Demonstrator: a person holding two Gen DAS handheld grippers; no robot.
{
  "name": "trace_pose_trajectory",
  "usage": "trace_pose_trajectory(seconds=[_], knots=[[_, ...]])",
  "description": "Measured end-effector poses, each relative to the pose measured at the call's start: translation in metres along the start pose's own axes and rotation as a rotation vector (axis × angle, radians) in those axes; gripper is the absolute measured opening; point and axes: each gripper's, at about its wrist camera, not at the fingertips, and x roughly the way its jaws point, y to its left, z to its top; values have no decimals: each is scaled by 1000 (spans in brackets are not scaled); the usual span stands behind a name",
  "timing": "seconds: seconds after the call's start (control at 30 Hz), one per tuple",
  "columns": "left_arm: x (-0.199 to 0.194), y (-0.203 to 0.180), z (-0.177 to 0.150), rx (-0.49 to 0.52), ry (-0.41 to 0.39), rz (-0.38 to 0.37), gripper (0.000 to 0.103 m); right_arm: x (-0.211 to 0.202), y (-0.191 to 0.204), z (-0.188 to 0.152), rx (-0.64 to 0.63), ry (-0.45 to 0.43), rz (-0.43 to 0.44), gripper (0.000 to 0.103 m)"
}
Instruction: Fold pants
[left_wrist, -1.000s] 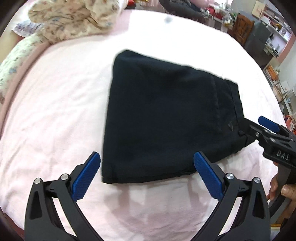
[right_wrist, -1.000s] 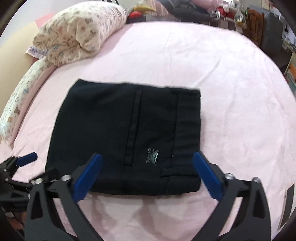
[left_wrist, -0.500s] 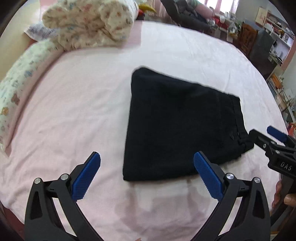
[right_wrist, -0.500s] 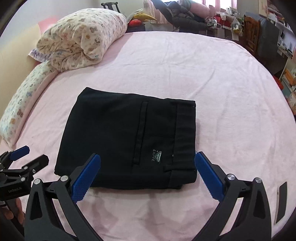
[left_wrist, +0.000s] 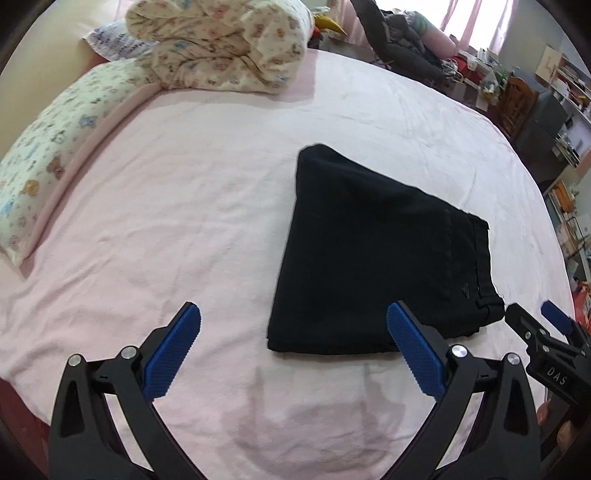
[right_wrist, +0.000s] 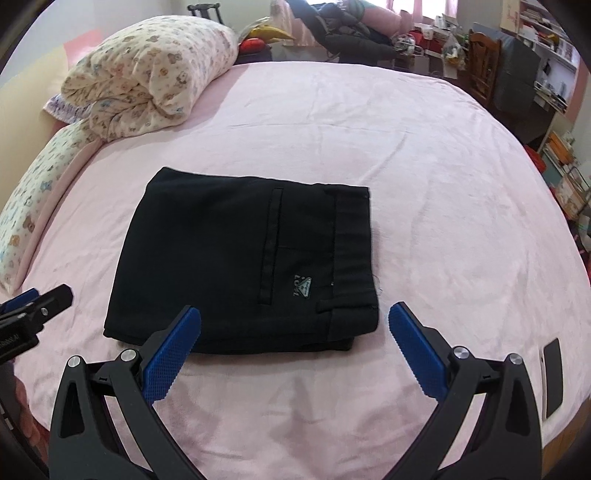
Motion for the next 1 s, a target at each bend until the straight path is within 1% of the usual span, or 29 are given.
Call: trace_pose_trajectory(seconds=[0.07,0.13,0.2,0.27,0.33,0.47,0.53,0.6,0.63,0.7,0.77,0.9,1.0], knots=[[-7,1,0,-11,-10,-1,101,-9,2,-2,2,-20,-16,102],[-15,3,-4,-31,-19,-16,101,-19,5,-5,-7,-39,-29,102],[-22,1,-9,-18,-7,1,101,-30,10,-8,-24,-47,-30,102],[-27,-5,-16,41,10,38,101,-36,14,-10,-40,-39,-31,102],[-34,-8,-23,71,0,40,101,-38,17,-11,-43,-21,-16,102],[-46,-5,-30,57,-39,35,101,-39,21,-14,-16,7,-4,102],[-48,-2,-31,41,-46,65,101,-38,23,-14,-18,13,-14,102],[-47,1,-29,44,-36,65,101,-39,26,-14,-22,3,-23,102],[-46,1,-28,51,-39,65,101,-39,26,-14,-22,-1,-27,102],[-48,-1,-29,82,-83,75,101,-41,28,-15,-18,-15,-40,102],[-45,-4,-29,109,-84,79,101,-41,29,-16,-14,-17,-44,102],[-41,-7,-32,133,-81,57,101,-42,29,-18,-5,-28,-46,102],[-37,-10,-33,145,-66,41,101,-43,29,-19,-23,-46,-59,102]])
